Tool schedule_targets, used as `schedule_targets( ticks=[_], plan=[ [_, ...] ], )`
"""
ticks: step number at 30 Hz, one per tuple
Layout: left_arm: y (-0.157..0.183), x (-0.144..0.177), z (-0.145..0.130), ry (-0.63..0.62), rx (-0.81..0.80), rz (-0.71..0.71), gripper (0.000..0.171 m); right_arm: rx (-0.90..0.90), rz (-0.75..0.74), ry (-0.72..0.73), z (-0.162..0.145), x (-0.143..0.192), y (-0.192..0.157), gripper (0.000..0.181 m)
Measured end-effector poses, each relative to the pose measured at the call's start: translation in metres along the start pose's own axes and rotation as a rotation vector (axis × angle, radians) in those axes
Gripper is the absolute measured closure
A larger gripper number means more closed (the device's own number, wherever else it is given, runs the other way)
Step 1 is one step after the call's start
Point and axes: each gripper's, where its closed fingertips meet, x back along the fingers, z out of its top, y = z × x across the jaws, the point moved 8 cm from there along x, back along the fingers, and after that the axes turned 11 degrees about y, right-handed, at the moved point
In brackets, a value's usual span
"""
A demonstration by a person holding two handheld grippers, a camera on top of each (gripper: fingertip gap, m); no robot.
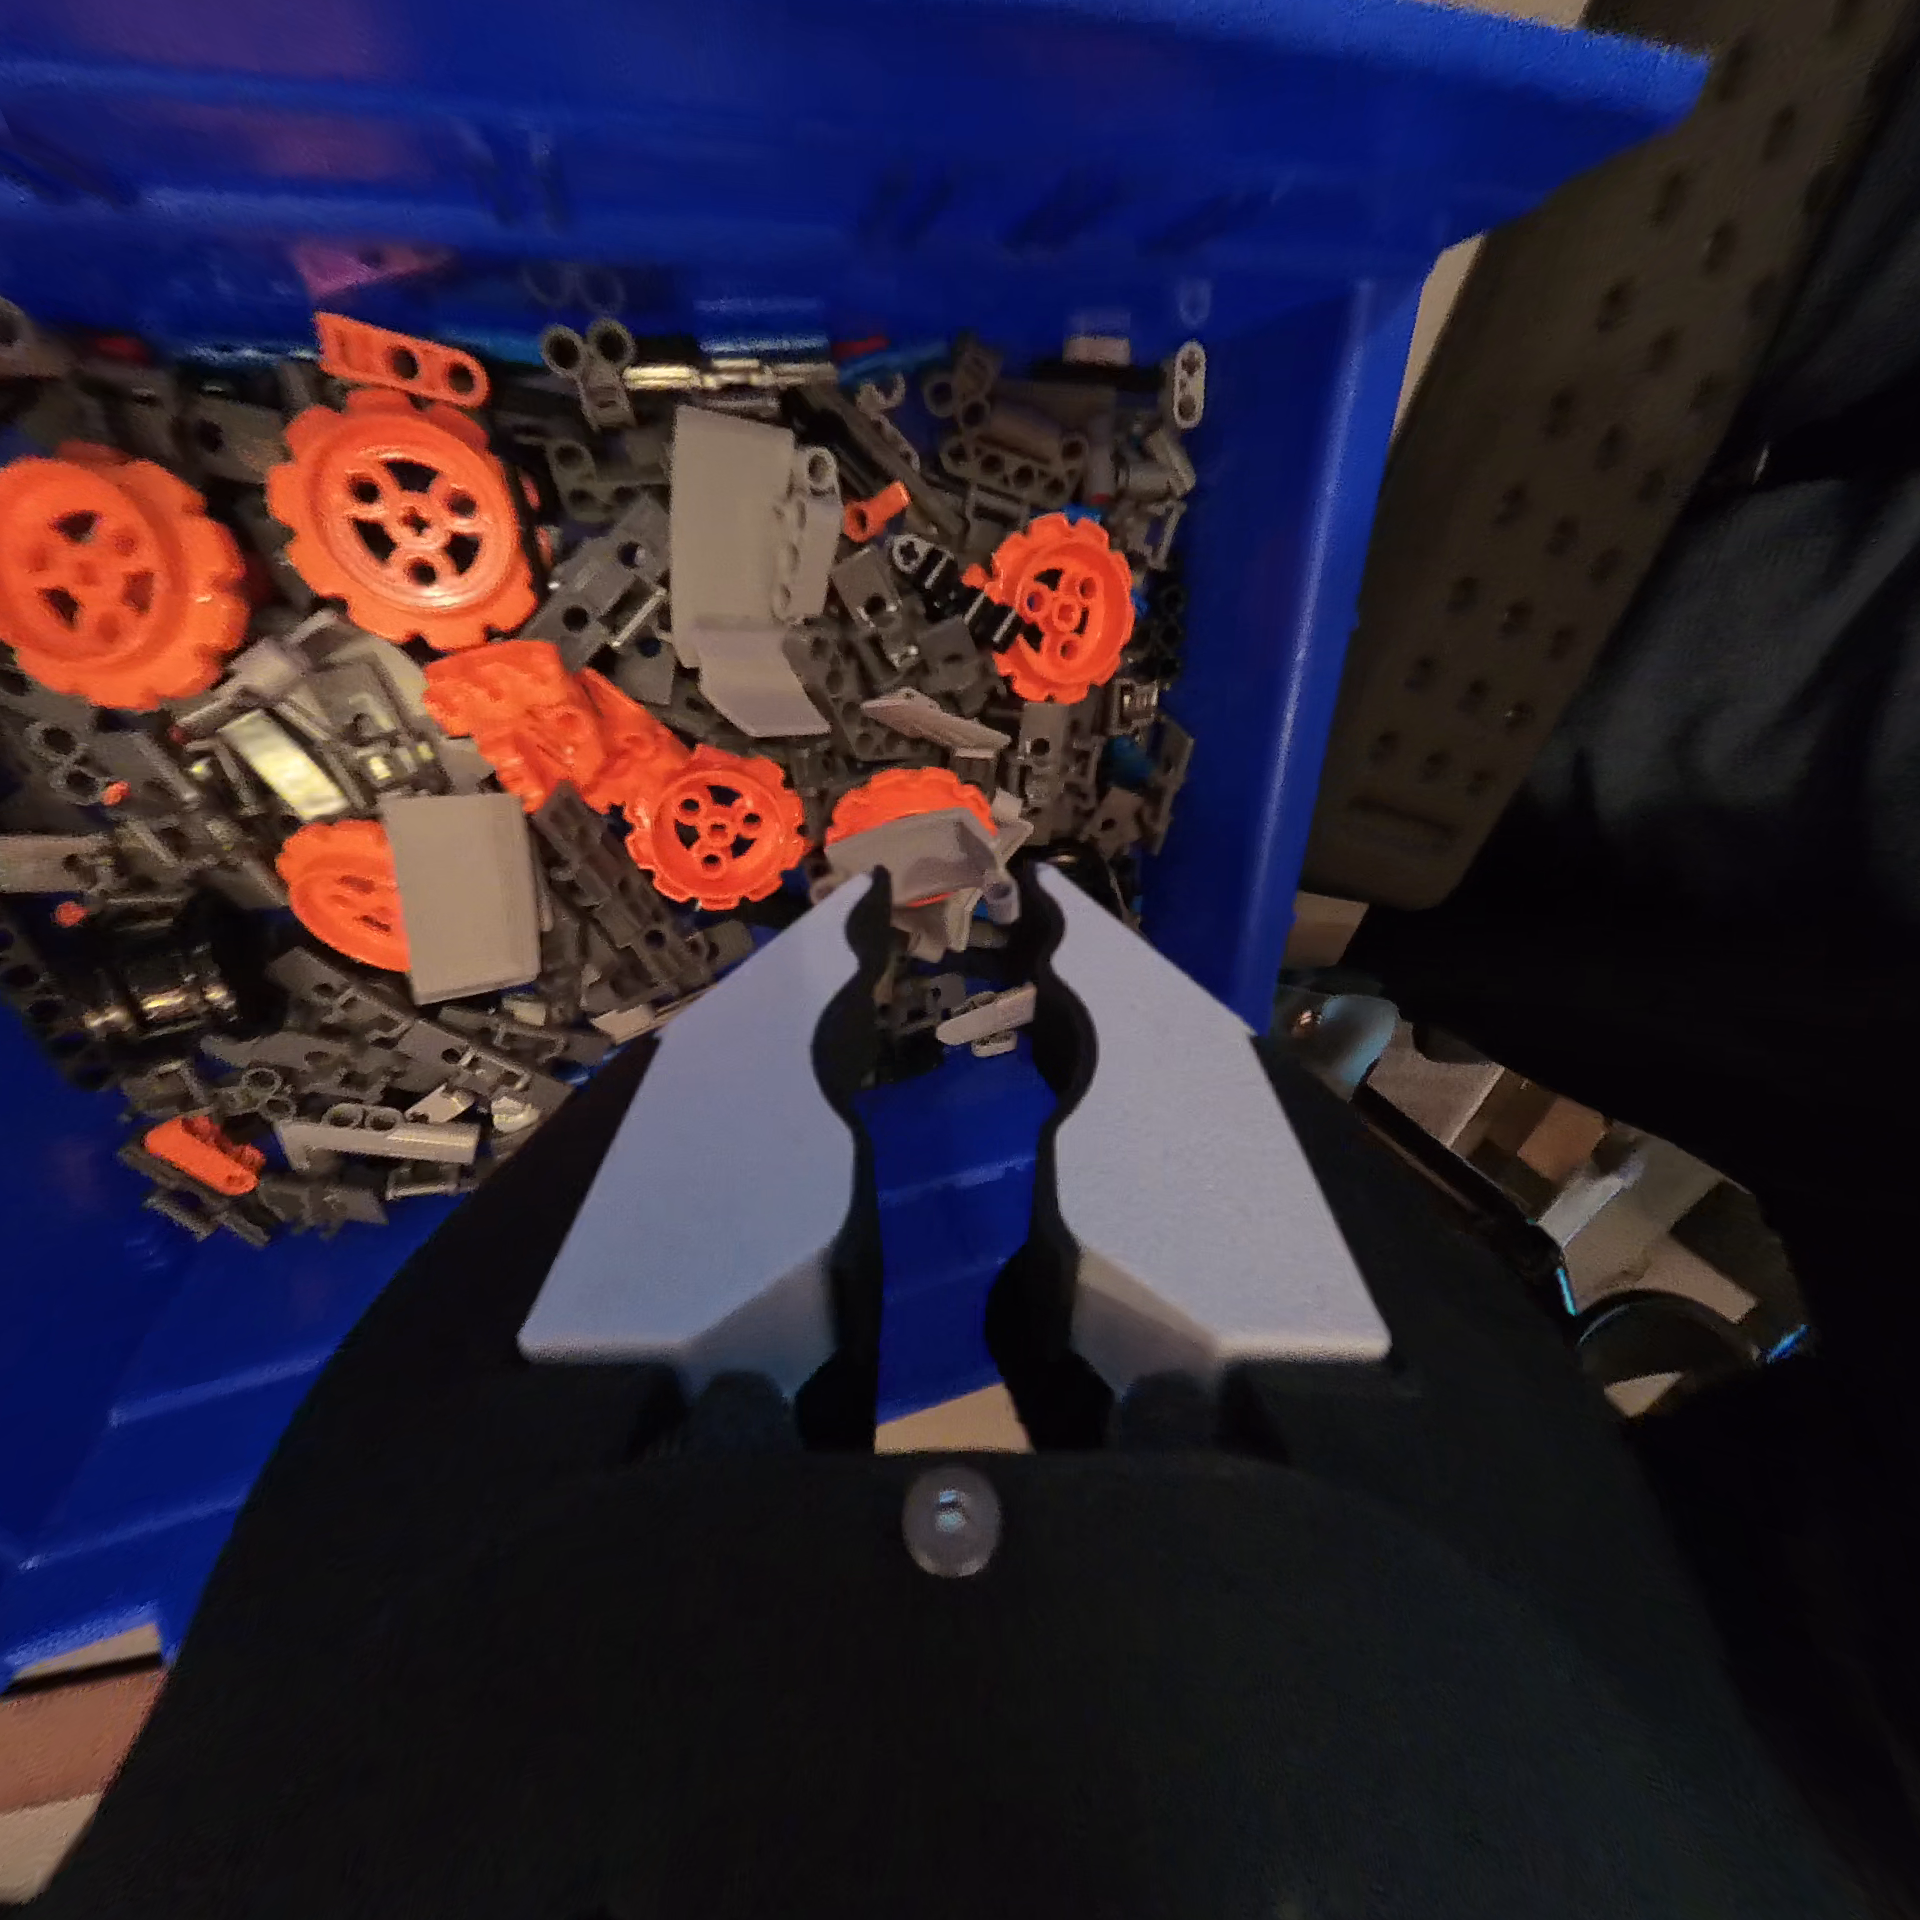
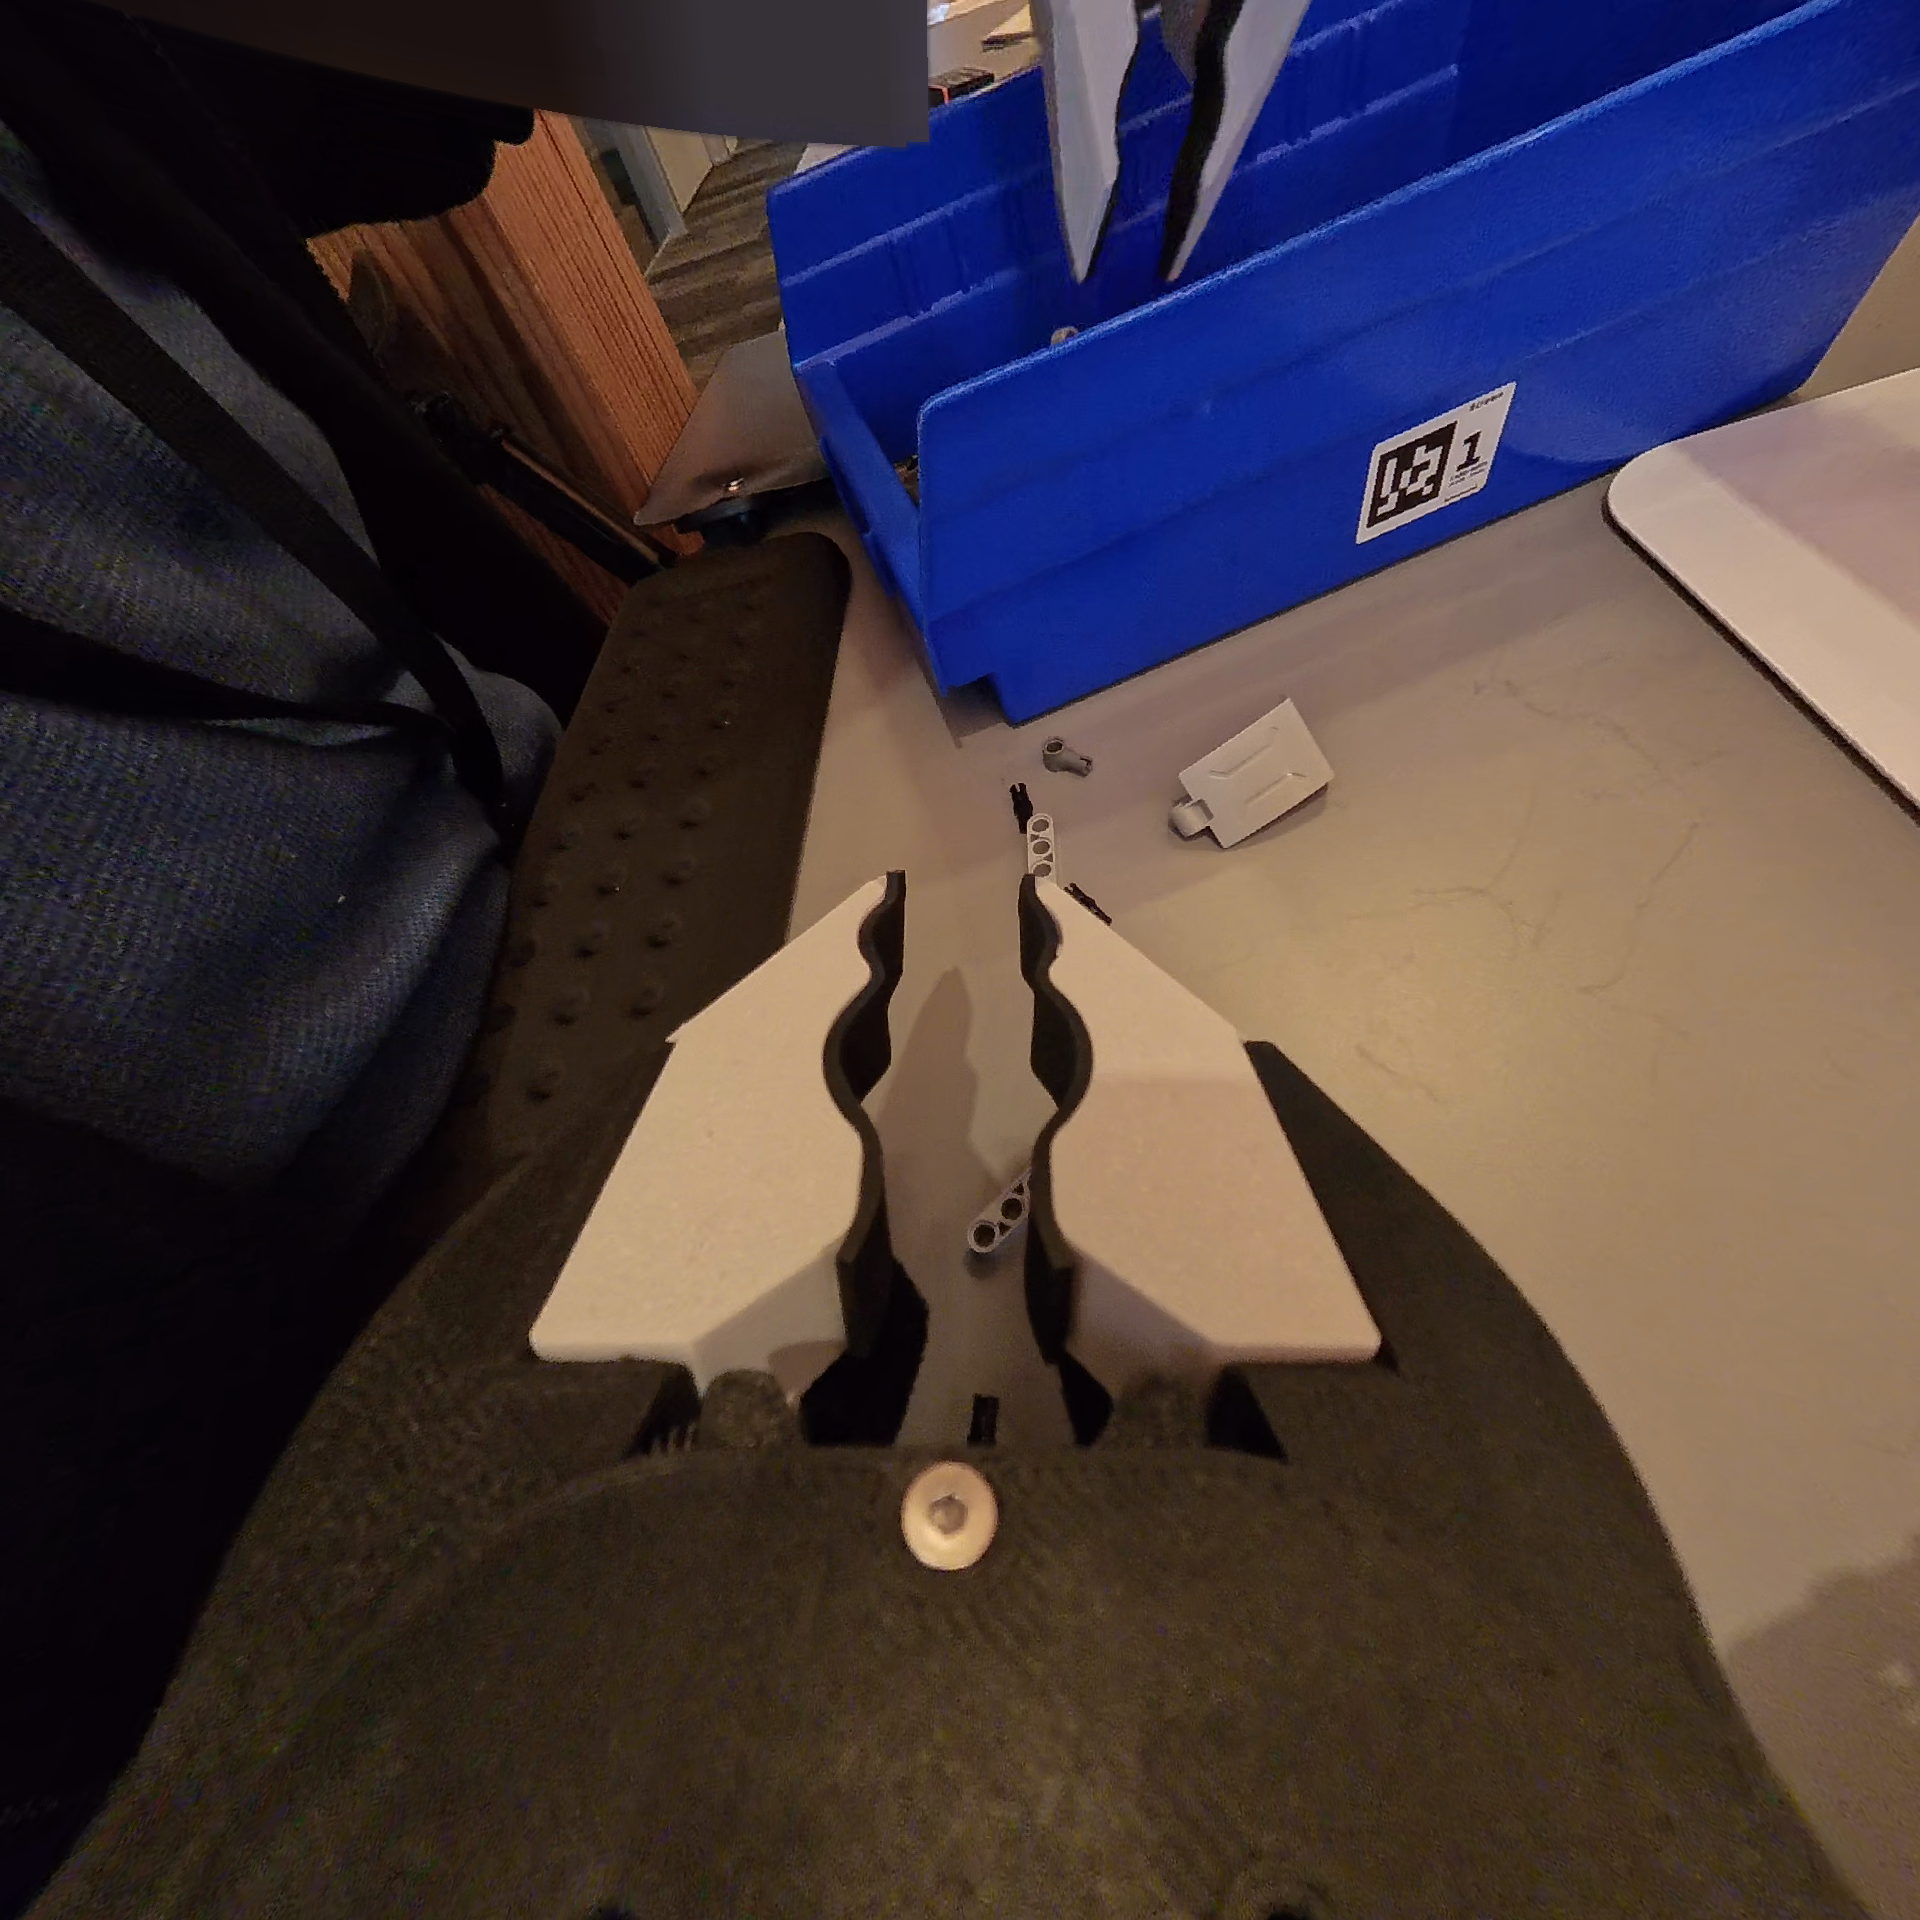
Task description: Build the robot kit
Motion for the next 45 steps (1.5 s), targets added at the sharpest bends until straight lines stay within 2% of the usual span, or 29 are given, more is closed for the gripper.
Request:
schedule_targets(
  ticks=[3, 6, 7, 10, 13, 19, 23, 27, 30, 34, 35, 37, 45],
  plan=[
    [-0.024, 0.021, -0.005, 0.057, 0.031, 0.117, 0.145, 0.003, -0.001, 0.004, 0.001, 0.001, 0.000, 0.162],
    [-0.050, 0.036, -0.022, 0.035, 0.085, 0.223, 0.143, 0.003, -0.001, 0.005, 0.001, 0.001, 0.000, 0.162],
    [-0.058, 0.037, -0.029, -0.007, 0.102, 0.269, 0.141, 0.003, -0.001, 0.005, 0.001, 0.001, 0.000, 0.162],
    [-0.069, 0.031, -0.044, -0.110, 0.106, 0.318, 0.135, 0.002, -0.001, 0.005, 0.001, 0.001, 0.000, 0.162],
    [-0.071, 0.016, -0.051, -0.196, 0.095, 0.292, 0.129, 0.001, -0.002, 0.004, 0.000, 0.001, 0.000, 0.162],
    [-0.085, -0.002, -0.054, -0.346, 0.075, 0.355, 0.127, 0.001, -0.002, 0.005, 0.000, 0.001, 0.000, 0.162],
    [-0.096, -0.008, -0.057, -0.396, 0.080, 0.389, 0.130, 0.002, -0.001, 0.005, 0.001, 0.001, 0.000, 0.162],
    [-0.098, -0.008, -0.053, -0.347, 0.092, 0.337, 0.161, 0.002, 0.000, 0.007, 0.001, 0.001, 0.000, 0.162],
    [-0.101, -0.010, -0.052, -0.316, 0.088, 0.324, 0.161, 0.002, 0.001, 0.007, 0.001, 0.001, 0.000, 0.162],
    [-0.097, -0.001, -0.040, -0.159, 0.093, 0.257, 0.160, 0.000, 0.001, 0.006, 0.000, 0.001, 0.000, 0.162],
    [-0.096, 0.003, -0.040, -0.143, 0.097, 0.242, 0.153, 0.000, 0.001, 0.006, 0.000, 0.001, 0.000, 0.162],
    [-0.097, 0.013, -0.044, -0.159, 0.113, 0.252, 0.141, 0.000, 0.000, 0.007, 0.000, 0.001, 0.000, 0.162],
    [-0.107, 0.035, -0.059, -0.272, 0.111, 0.375, 0.139, -0.001, 0.001, 0.005, 0.000, 0.001, 0.000, 0.162]
  ],
)
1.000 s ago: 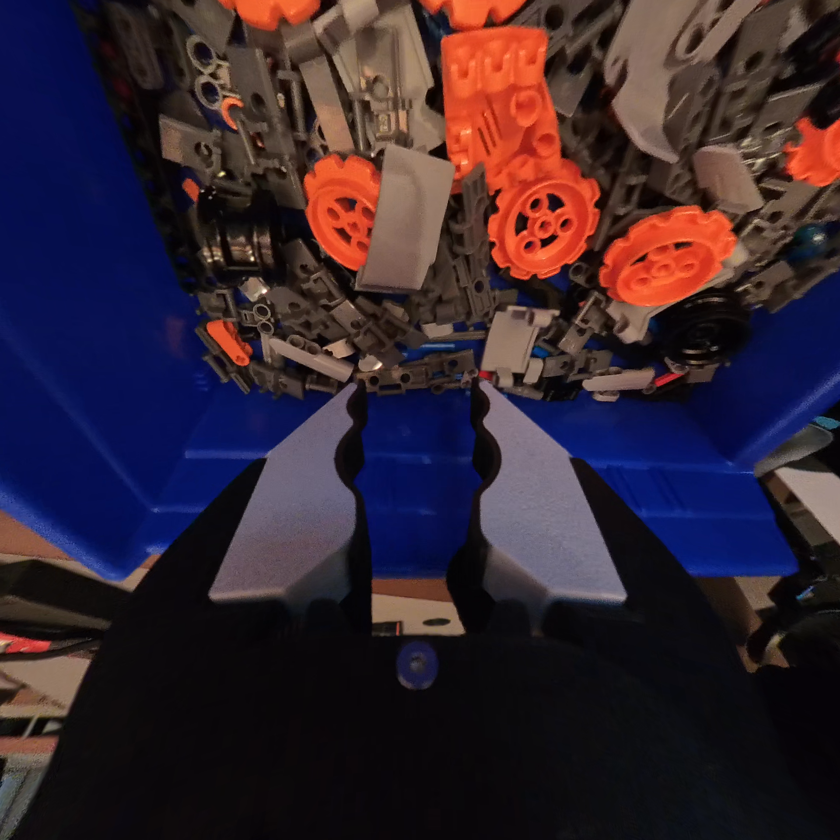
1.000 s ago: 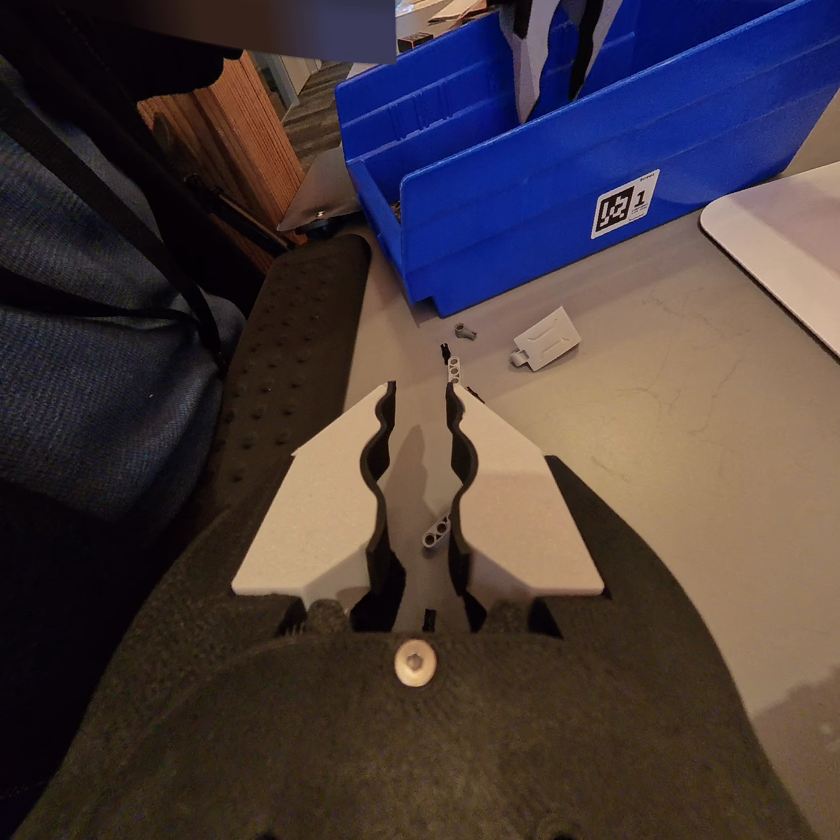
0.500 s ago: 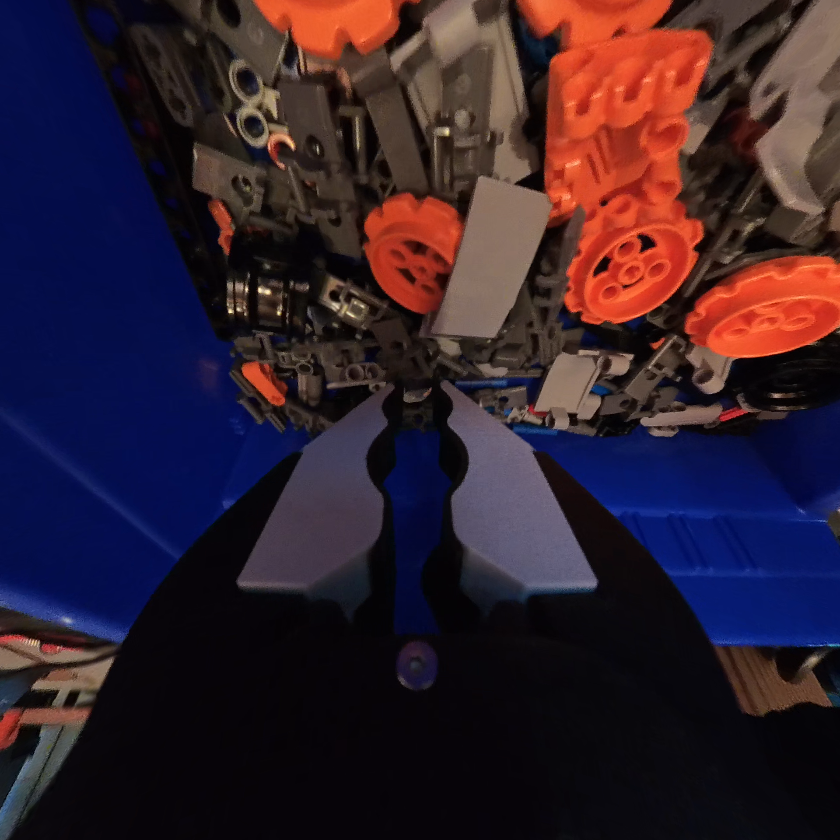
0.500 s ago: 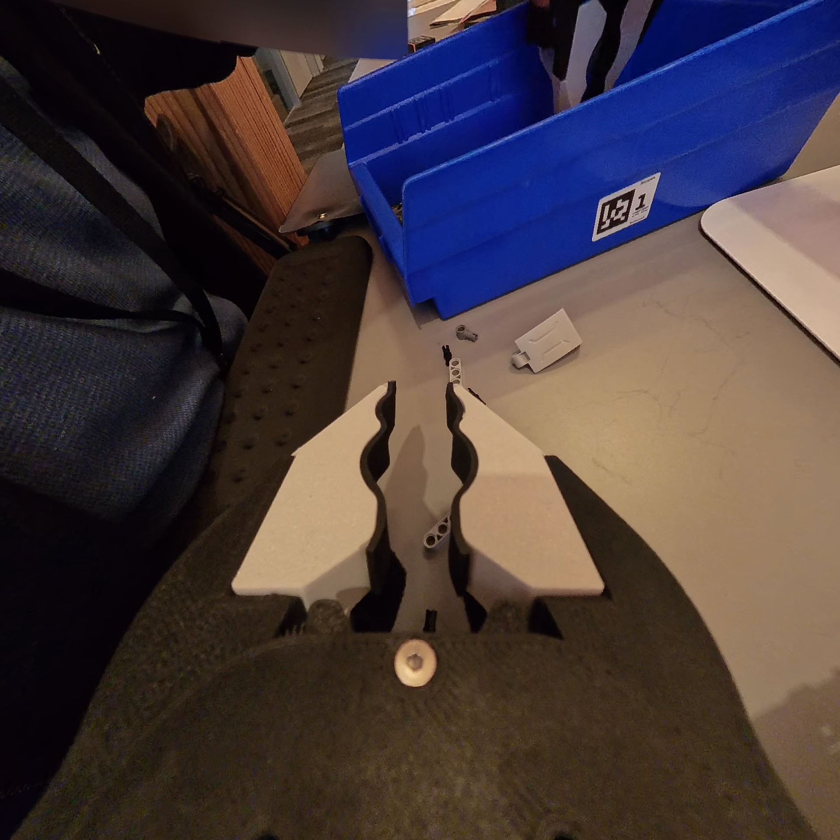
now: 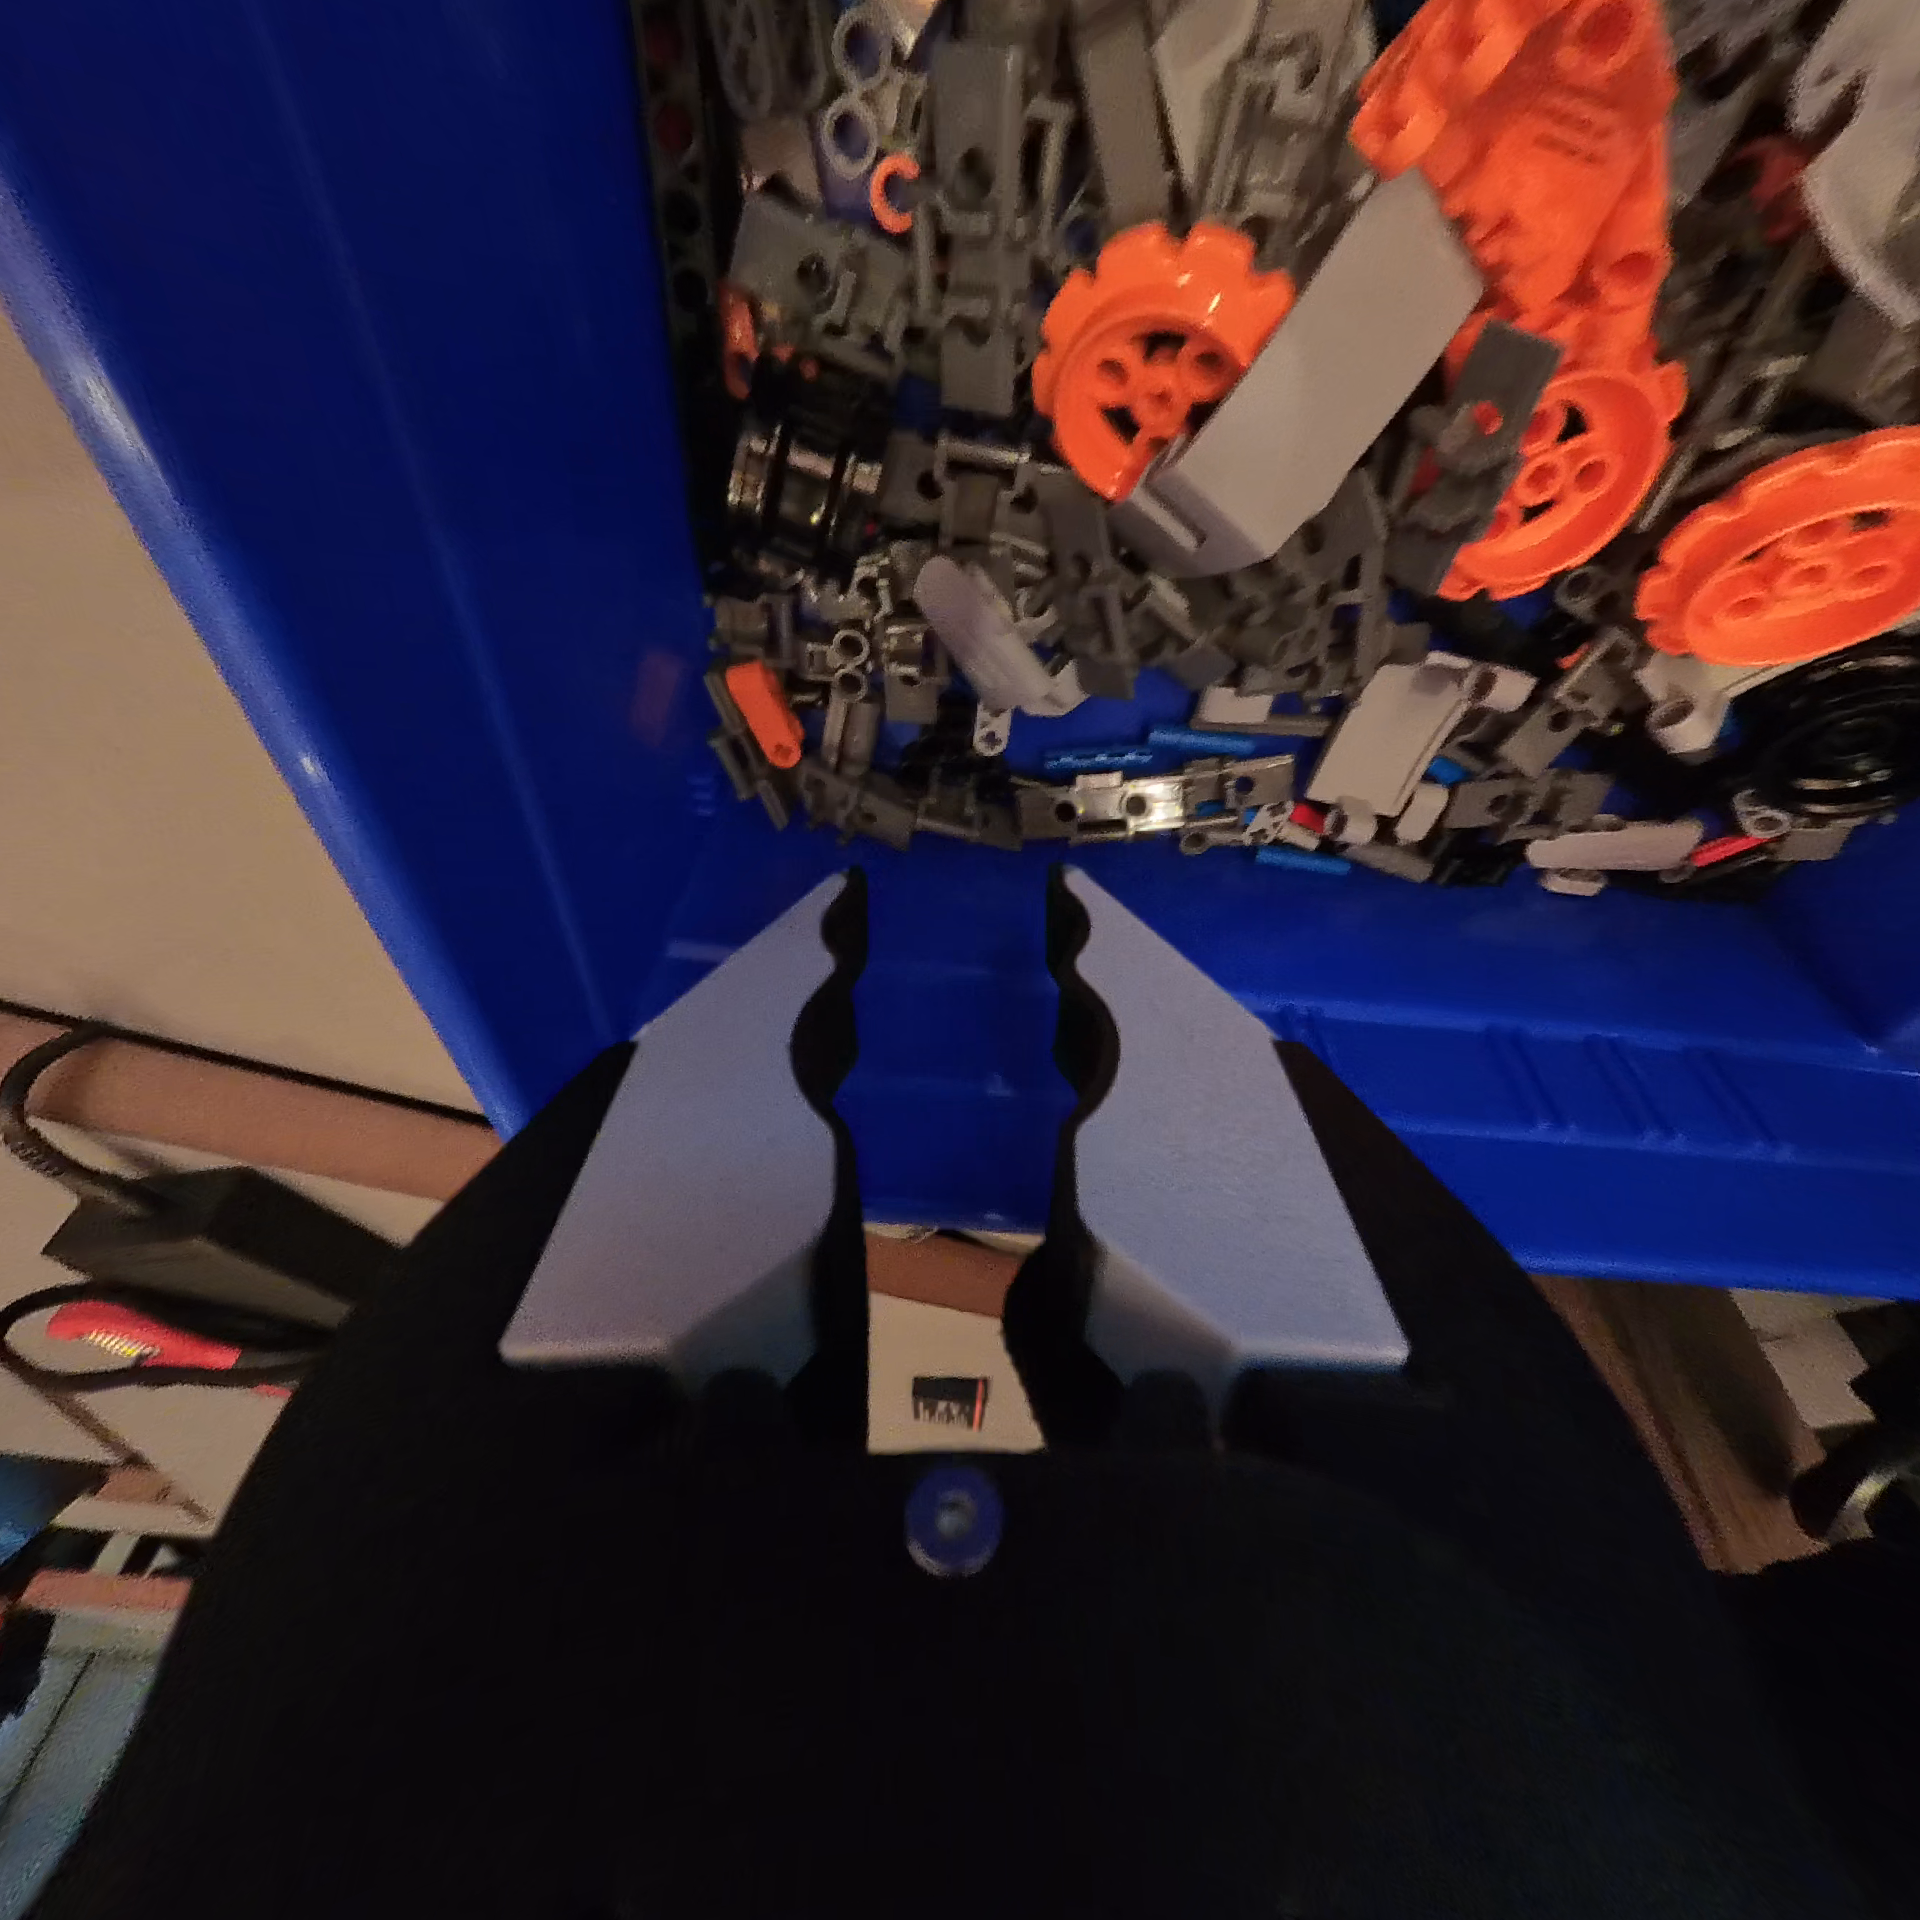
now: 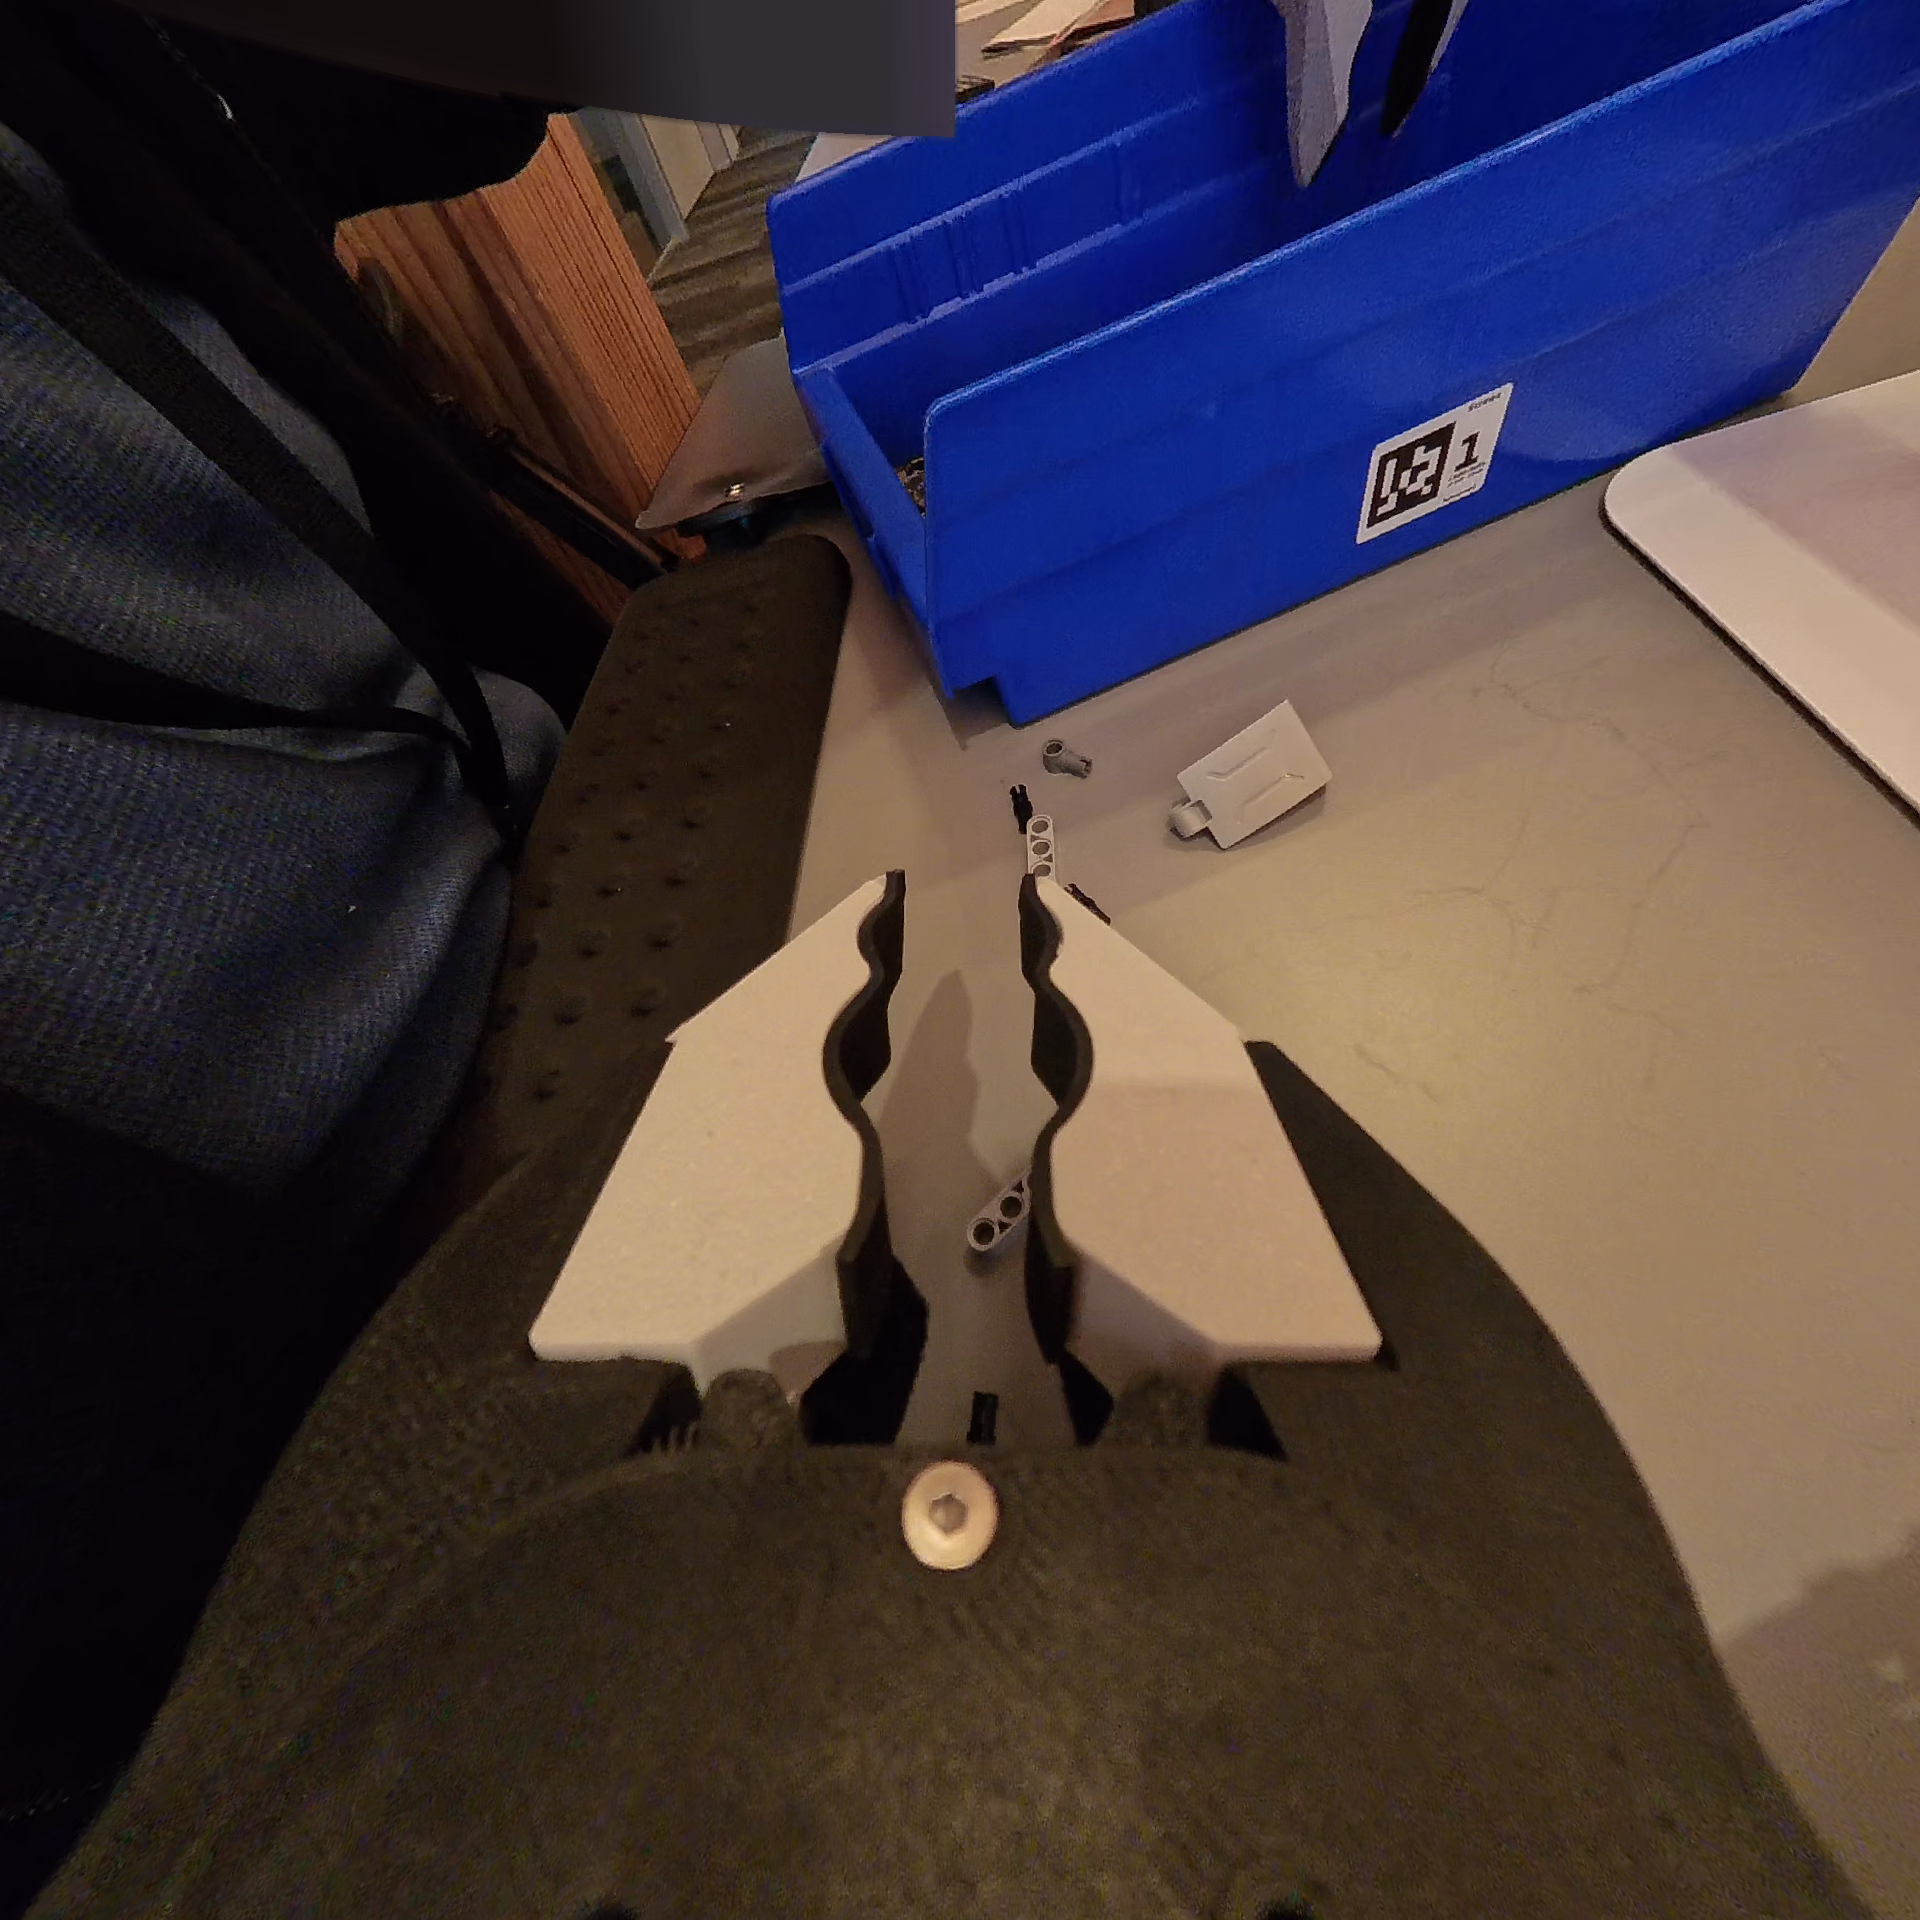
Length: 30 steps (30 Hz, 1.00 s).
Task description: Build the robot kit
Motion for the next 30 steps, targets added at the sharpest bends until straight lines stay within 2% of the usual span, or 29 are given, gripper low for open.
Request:
schedule_targets(
  ticks=[10, 15, 22, 29, 30],
  plan=[
    [-0.010, -0.002, 0.006, 0.002, -0.032, 0.090, 0.144, 0.001, 0.000, 0.004, 0.001, 0.001, 0.000, 0.162],
    [-0.001, -0.001, 0.006, -0.004, -0.106, 0.061, 0.144, 0.002, 0.000, 0.004, 0.001, 0.001, 0.000, 0.162],
    [0.011, -0.010, 0.004, -0.018, -0.144, 0.028, 0.124, 0.001, 0.002, 0.003, 0.001, 0.000, 0.000, 0.161],
    [0.018, -0.034, 0.003, -0.139, -0.086, -0.026, 0.100, 0.002, 0.002, 0.004, 0.001, 0.001, -0.001, 0.161],
    [0.018, -0.037, 0.002, -0.166, -0.084, -0.024, 0.101, 0.003, 0.002, 0.004, 0.001, 0.001, -0.001, 0.161]
  ],
)
